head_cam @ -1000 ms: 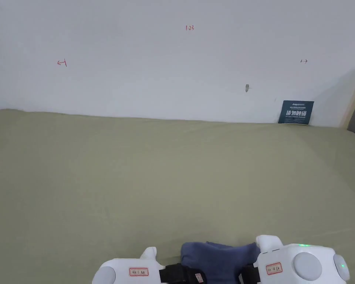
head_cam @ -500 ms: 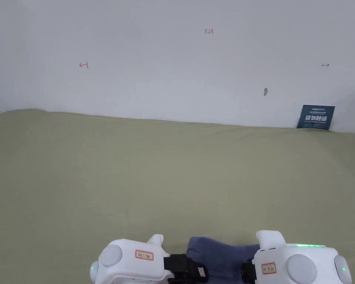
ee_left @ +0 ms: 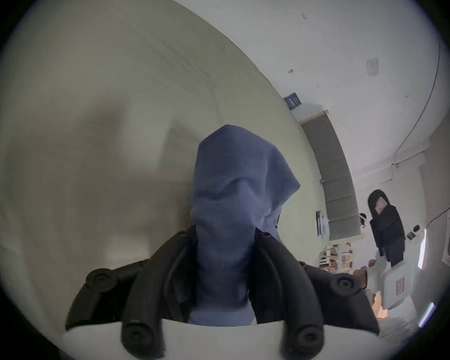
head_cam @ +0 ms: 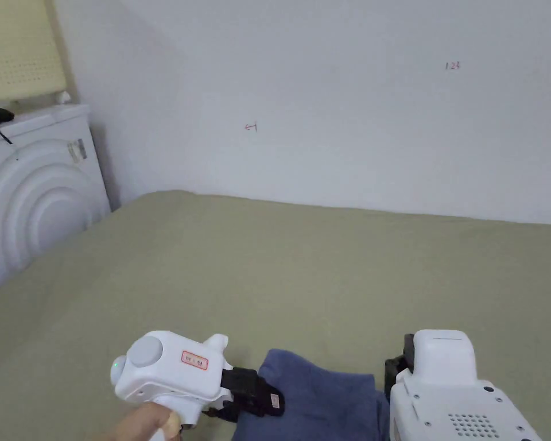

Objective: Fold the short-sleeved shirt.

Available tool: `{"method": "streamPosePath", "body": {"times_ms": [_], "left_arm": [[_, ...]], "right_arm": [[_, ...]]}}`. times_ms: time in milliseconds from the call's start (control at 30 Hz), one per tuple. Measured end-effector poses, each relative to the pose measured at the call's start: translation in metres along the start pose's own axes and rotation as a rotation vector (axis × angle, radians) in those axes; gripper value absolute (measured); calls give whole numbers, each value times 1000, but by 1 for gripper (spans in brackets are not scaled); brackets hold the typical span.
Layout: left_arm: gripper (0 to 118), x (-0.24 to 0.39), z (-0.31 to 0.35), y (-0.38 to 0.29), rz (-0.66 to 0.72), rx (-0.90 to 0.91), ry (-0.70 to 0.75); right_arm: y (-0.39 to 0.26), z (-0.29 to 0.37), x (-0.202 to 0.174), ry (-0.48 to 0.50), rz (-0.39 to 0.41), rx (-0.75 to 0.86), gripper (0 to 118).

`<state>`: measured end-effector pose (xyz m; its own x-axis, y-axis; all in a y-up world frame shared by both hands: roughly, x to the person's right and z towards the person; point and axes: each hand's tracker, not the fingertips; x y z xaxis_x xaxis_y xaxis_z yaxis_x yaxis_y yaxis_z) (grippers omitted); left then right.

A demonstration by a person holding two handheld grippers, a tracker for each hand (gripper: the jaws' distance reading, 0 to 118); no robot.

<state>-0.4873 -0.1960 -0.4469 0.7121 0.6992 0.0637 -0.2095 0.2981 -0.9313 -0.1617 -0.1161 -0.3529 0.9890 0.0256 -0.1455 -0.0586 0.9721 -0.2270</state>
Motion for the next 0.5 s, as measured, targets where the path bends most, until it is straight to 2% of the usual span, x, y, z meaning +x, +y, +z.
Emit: {"method": "streamPosePath", "body": {"times_ms": [167,367,500], "left_arm": [[35,-52,76,22,-9,46,112],[35,-127,164,29,23,98,238],[35,-175,206,30,97,138,352]], "right_arm": [[5,-13,-83,77,-15,24,0],[-1,-32,-165,158,-83,-13,0],[-8,-45,-211,225,-68,-59,0]]}}
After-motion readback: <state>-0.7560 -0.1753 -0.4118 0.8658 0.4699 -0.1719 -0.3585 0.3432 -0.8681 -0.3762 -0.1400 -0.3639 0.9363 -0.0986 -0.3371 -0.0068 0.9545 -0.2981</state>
